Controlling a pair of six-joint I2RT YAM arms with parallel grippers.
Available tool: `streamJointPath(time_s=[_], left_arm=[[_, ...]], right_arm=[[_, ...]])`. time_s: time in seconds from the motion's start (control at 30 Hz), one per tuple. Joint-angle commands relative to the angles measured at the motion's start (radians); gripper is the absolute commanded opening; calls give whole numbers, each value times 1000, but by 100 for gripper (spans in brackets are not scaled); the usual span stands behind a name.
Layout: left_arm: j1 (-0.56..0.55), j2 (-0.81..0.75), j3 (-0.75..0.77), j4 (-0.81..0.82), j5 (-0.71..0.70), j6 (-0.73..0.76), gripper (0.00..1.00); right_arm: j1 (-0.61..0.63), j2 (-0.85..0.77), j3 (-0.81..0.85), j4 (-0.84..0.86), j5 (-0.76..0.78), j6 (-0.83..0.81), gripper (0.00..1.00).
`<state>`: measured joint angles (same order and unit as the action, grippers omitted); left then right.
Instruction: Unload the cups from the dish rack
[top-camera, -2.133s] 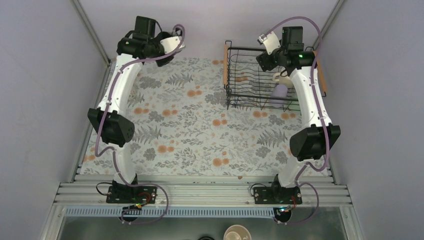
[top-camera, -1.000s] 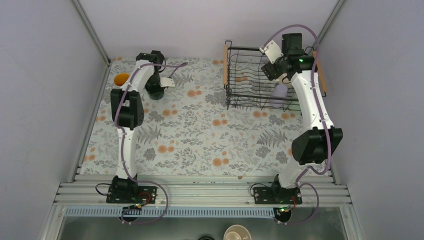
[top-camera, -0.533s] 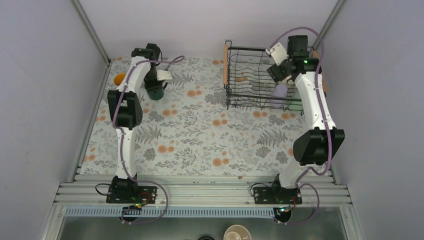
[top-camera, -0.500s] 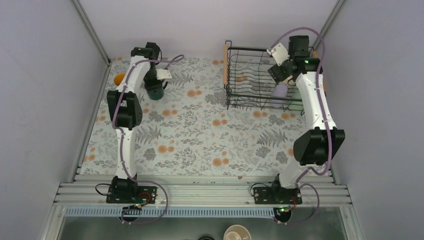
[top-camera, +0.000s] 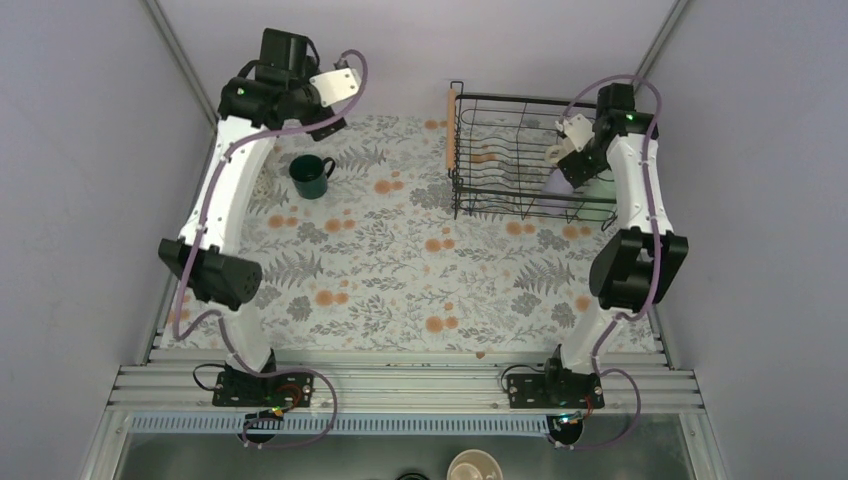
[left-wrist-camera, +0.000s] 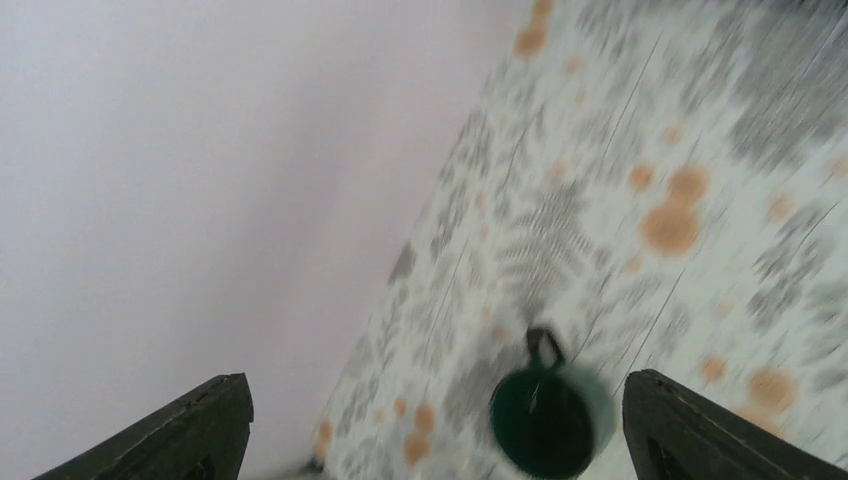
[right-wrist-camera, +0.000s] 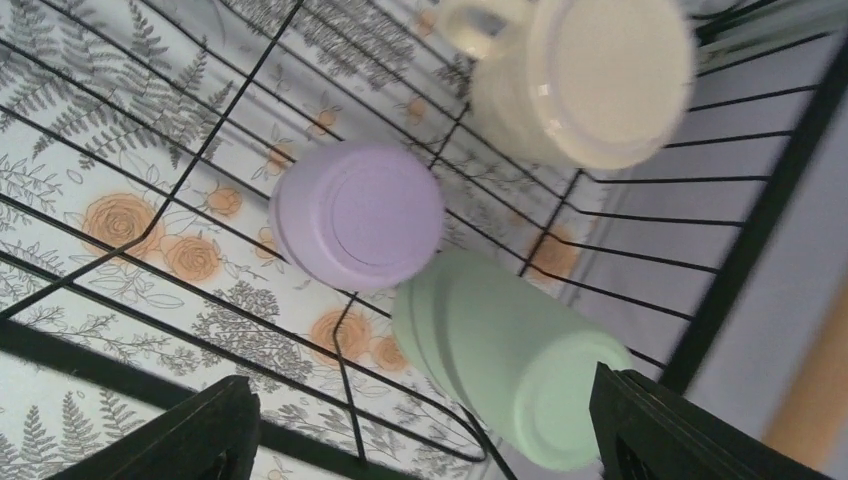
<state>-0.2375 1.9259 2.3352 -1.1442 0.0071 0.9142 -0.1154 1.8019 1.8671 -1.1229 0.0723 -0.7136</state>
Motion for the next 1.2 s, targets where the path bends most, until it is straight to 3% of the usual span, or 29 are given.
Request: streamJointPath(time_s=[0.0,0.07,0.17,0.33,0.87,1.0,1.17], left_arm=[[-65,-114,-199,275,173,-173,94],[-78,-158,-266,365,250,-245,96],[-95,-187,-324,447,335,-318,97],[-106,-203,-384,527,419,-370,98],[-115,-216,-486,577,454,-370,98],[-117,-231,-513,587,462,-366,98],[-117,-244,-521,592,483,-376,97]], right_arm=[[-13,99,80,-96,-75,8,87],[-13,147,124,-122,-107,17,89],[-13,214,177,-151,-139,30,100],[-14,278,191,-151,-161,49,100],[-19,381,193,-95,-142,78,98],[-19,421,221,-95,-130,92,89],[-20,436,282,-106,-132,114,59]])
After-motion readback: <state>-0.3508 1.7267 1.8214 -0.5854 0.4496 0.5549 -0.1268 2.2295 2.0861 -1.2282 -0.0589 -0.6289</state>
